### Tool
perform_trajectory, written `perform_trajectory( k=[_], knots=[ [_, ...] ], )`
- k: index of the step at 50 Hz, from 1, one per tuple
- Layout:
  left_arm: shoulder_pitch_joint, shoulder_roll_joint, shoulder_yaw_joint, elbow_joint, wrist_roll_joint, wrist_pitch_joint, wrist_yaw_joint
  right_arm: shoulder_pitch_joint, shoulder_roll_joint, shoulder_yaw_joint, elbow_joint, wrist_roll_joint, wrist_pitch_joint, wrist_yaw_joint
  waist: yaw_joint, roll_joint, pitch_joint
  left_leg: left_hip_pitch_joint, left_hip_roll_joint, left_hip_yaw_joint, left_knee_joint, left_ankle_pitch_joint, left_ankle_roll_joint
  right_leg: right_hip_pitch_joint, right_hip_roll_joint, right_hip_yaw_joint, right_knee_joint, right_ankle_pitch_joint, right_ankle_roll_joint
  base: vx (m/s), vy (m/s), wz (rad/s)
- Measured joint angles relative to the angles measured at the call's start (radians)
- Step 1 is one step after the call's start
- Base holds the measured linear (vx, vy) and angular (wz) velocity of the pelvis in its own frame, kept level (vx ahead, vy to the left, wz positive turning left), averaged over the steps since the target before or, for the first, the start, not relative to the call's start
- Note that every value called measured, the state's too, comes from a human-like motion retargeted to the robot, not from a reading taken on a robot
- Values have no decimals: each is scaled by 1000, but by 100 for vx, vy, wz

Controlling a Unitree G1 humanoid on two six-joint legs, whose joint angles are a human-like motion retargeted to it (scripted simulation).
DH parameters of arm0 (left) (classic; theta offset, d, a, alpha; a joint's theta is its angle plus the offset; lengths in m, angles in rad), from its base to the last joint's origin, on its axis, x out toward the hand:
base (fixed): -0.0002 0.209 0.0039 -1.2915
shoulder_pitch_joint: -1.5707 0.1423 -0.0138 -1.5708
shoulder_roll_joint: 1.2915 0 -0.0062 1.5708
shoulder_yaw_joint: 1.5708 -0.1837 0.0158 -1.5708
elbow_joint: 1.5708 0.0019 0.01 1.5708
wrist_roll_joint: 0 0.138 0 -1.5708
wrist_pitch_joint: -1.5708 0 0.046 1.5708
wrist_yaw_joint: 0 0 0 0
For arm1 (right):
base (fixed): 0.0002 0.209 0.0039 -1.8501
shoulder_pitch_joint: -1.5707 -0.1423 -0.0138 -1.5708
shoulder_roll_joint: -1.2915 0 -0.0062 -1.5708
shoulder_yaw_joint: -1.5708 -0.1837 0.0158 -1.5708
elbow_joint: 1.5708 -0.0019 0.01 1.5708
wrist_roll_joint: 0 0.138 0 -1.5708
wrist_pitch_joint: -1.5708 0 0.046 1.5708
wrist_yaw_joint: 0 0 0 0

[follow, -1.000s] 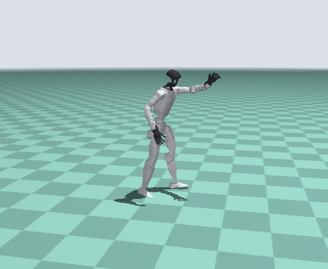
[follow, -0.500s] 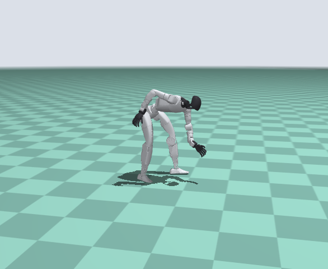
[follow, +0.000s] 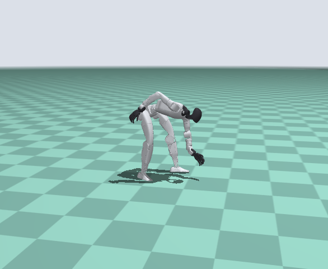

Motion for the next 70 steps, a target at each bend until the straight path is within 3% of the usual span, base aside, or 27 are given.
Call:
perform_trajectory(
  k=[2, 8, 10, 12, 21, 30, 37, 48, 60, 70],
  knots=[
    [1, -1, -25, 3, 17, -1, -13, -10, 23, 16, 36, -22, -4, -13, 39, -1, 0, 54, 22, -13, 10, -28, -5, 93, 23, -14, -66, 18, 2, 12, -2, -52],
    [99, -41, 22, -19, 71, -14, 3, 15, 36, -45, 144, -187, 10, -57, 101, 77, 0, 304, 3, -28, -45, -43, -14, 372, 26, -46, -142, 8, 23, 6, -3, 52],
    [118, -55, 32, -45, 15, 13, 60, 11, 4, -92, 178, -246, 102, -87, 121, 122, 0, 512, -83, -46, -342, 84, -6, 525, 40, -42, -277, 47, 0, 11, -5, 49],
    [133, -59, 44, -57, 39, 32, 54, -3, 27, -84, 213, -235, 93, -115, 133, 123, -6, 612, -89, -41, -361, 74, 4, 624, 41, -42, -289, 28, -8, 9, -7, 42],
    [210, -90, 145, -198, 124, 78, 20, -9, 63, -150, 347, -344, 165, -97, 176, 188, -150, 965, -112, -36, -326, -34, 14, 1023, 13, -68, -327, -69, 8, 15, -9, 39],
    [130, -61, 160, -312, 130, 175, -53, -74, 99, -188, 439, -339, 209, -92, 218, 237, -291, 1269, -142, -23, -333, -104, 24, 1343, -15, -93, -366, -90, 118, 15, -10, 14],
    [-51, -58, 104, -280, 93, 252, -99, -113, 99, -167, 539, -288, 226, -79, 269, 282, -388, 1403, -153, -11, -358, -117, 13, 1469, -19, -99, -377, -94, 177, 10, -8, 1],
    [-369, -82, 1, -118, 79, 309, -108, -78, 84, -172, 588, -266, 220, -67, 278, 342, -471, 1479, -164, -45, -362, -129, -1, 1597, -16, -142, -423, -111, 191, 4, -4, 20],
    [-556, -70, -74, -36, 62, 337, -147, -52, 81, -188, 601, -280, 239, -41, 271, 381, -493, 1485, -153, -60, -362, -125, -9, 1625, 2, -159, -450, -103, 192, 0, -1, 4],
    [-492, -84, -46, -68, 112, 340, -139, -78, 116, -144, 662, -269, 251, -30, 288, 354, -465, 1487, -146, -37, -365, -127, -2, 1602, 3, -138, -434, -102, 192, 0, 0, 0]
  ],
)
